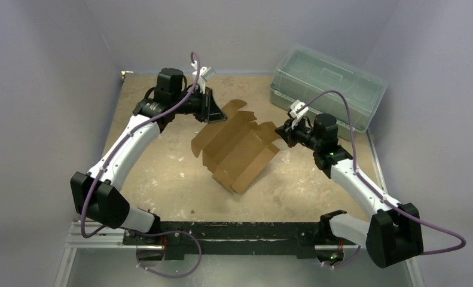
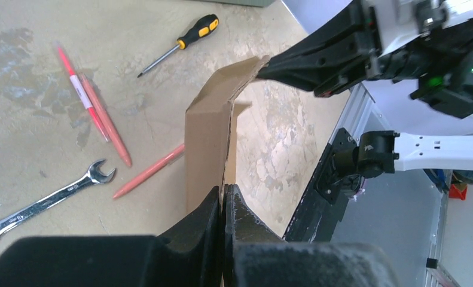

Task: Fold the paper box

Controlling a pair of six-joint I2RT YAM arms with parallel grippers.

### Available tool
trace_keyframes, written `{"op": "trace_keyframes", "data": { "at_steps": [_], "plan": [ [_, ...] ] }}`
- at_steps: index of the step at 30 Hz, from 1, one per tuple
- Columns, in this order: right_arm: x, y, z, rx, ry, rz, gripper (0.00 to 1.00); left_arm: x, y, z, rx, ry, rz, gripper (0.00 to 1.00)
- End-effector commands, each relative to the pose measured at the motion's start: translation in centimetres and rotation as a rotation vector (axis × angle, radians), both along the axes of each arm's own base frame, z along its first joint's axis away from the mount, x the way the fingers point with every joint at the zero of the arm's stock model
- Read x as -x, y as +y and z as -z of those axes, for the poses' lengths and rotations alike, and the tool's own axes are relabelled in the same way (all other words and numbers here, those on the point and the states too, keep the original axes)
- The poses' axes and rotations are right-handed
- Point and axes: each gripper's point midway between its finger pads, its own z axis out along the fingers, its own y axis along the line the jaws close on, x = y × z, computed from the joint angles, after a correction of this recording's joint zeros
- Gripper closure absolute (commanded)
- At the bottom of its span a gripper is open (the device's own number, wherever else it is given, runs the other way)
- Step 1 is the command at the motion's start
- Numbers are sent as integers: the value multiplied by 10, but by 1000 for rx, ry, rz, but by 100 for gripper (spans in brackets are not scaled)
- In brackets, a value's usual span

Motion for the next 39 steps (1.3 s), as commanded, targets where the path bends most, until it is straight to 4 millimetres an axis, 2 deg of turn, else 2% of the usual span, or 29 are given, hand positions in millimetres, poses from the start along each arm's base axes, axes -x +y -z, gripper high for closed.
{"op": "trace_keyframes", "data": {
  "at_steps": [1,6,12,16,20,27,31,34,39],
  "plan": [
    [2,17,-11,-226,16,-22,100,3,2,-39,43,-50,-25,100],
    [6,22,-1,-327,-10,-44,100,6,-2,-37,41,-45,-14,100],
    [15,26,-13,-401,-141,-99,100,3,-8,-20,-39,-70,-2,100],
    [7,21,-11,-380,-214,-69,100,-4,-14,-16,-100,-147,-5,100],
    [3,24,8,-359,-173,-69,100,0,-24,-10,-132,-182,24,100],
    [18,29,35,-284,-105,-146,100,22,-40,4,-112,-135,92,100],
    [24,33,32,-285,-93,-187,100,30,-40,7,-88,-114,101,100],
    [30,39,34,-278,-51,-236,99,35,-39,17,-87,-84,100,100],
    [40,44,26,-267,-25,-297,91,39,-37,27,-80,-59,89,100]
  ]
}}
